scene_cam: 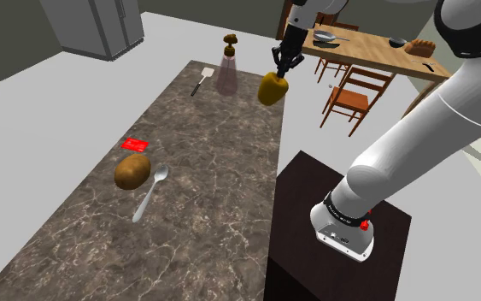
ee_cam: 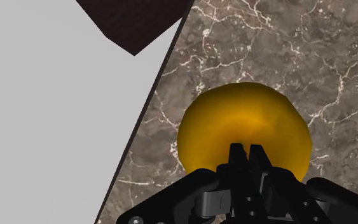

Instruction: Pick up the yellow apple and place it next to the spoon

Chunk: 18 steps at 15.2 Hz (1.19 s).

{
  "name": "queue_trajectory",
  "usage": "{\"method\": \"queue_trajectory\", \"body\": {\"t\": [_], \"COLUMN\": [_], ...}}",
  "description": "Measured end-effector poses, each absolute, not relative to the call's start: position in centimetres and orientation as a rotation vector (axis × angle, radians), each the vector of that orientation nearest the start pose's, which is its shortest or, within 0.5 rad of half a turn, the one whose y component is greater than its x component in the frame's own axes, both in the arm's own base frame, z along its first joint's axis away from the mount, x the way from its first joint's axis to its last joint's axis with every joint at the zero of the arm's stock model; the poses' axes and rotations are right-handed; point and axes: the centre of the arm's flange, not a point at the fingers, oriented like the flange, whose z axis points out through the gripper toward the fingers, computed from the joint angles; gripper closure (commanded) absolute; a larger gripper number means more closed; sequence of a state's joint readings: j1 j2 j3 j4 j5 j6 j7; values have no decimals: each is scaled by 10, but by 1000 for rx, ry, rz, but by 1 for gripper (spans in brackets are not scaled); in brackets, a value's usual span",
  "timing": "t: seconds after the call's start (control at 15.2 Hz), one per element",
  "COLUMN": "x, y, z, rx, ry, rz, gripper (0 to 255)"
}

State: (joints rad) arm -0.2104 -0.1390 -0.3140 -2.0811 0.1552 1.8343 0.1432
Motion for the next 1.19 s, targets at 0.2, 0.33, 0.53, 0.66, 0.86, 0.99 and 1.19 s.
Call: {"method": "queue_trajectory", "body": {"t": [0.2, 0.33, 0.53, 0.66, 0.86, 0.99, 1.19], "x": [440, 439, 439, 439, 439, 438, 439], "y": [-245, -245, -246, -244, -245, -244, -245], "z": [493, 502, 519, 528, 544, 556, 569], "rx": [-2748, -2747, -2748, -2747, -2748, -2747, -2747], "ry": [1021, 1021, 1021, 1021, 1021, 1021, 1021], "rz": [115, 115, 114, 114, 115, 114, 114], "gripper": [255, 255, 255, 255, 255, 255, 255]}}
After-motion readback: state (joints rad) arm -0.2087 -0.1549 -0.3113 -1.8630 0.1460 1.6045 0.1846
